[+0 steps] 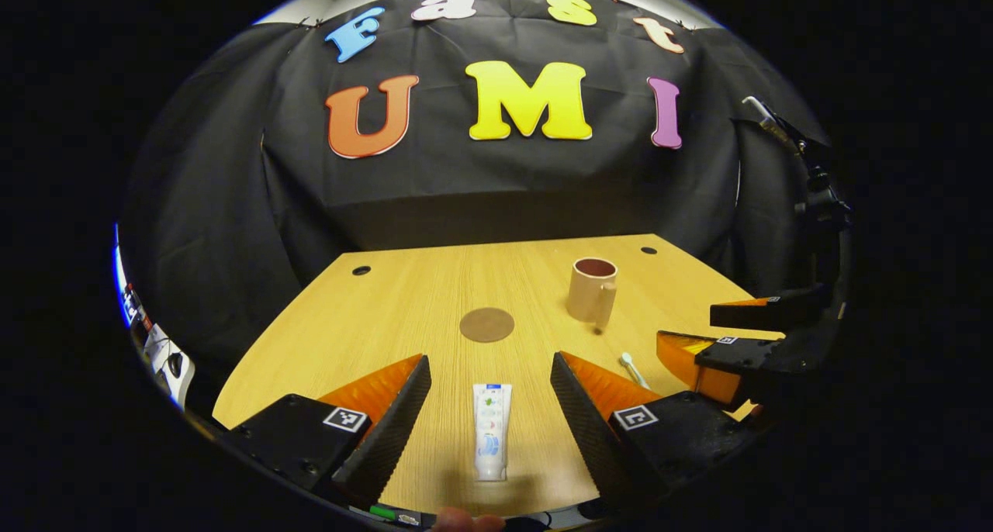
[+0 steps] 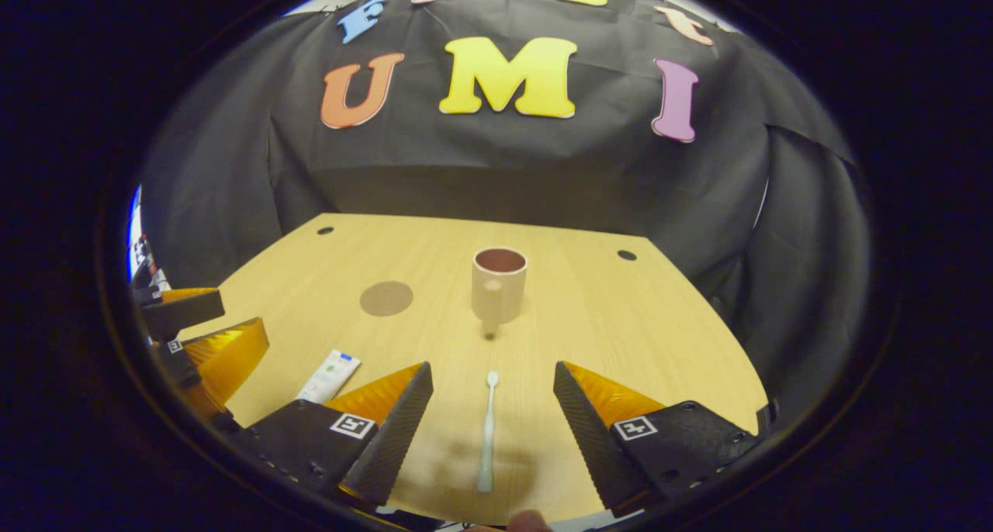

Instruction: Put the toothbrush and toothpaste on the desktop into the cup, then pick up the cup and place it on the coaster on the desktop.

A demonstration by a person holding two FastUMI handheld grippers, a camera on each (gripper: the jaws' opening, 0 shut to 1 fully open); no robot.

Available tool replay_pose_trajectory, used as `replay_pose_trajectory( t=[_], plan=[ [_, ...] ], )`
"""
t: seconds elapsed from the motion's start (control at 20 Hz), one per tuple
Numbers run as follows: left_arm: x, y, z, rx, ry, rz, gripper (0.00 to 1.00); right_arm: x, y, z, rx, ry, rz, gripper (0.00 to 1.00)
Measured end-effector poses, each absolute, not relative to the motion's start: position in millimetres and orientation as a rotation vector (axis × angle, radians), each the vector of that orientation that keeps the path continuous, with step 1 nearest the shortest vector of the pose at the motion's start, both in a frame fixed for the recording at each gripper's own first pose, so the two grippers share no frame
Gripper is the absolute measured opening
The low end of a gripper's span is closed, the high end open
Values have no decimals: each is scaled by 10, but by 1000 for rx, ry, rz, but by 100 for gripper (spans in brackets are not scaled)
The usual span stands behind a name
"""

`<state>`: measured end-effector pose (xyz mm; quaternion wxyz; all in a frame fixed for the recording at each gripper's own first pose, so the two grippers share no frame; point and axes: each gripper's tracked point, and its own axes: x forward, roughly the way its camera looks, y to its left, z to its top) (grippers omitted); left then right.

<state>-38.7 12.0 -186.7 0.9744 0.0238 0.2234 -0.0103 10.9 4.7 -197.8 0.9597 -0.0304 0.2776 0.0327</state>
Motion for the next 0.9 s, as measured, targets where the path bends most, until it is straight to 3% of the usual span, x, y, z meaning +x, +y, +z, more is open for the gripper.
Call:
replay_pose_trajectory(
  t=[0.3,0.6,0.65,0.8,0.9],
  plan=[
    [-482,149,-2143,40,524,-22,99,211,16,-2523,-42,722,38,96],
    [-514,186,-2278,30,565,-13,99,524,47,-2783,-26,729,33,96],
    [-525,196,-2285,30,569,-10,99,557,31,-2820,-34,728,25,94],
    [-535,234,-2324,19,583,2,99,577,72,-2920,-34,756,35,73],
    [-532,253,-2351,11,593,10,99,582,64,-2940,-51,764,39,69]
  ],
)
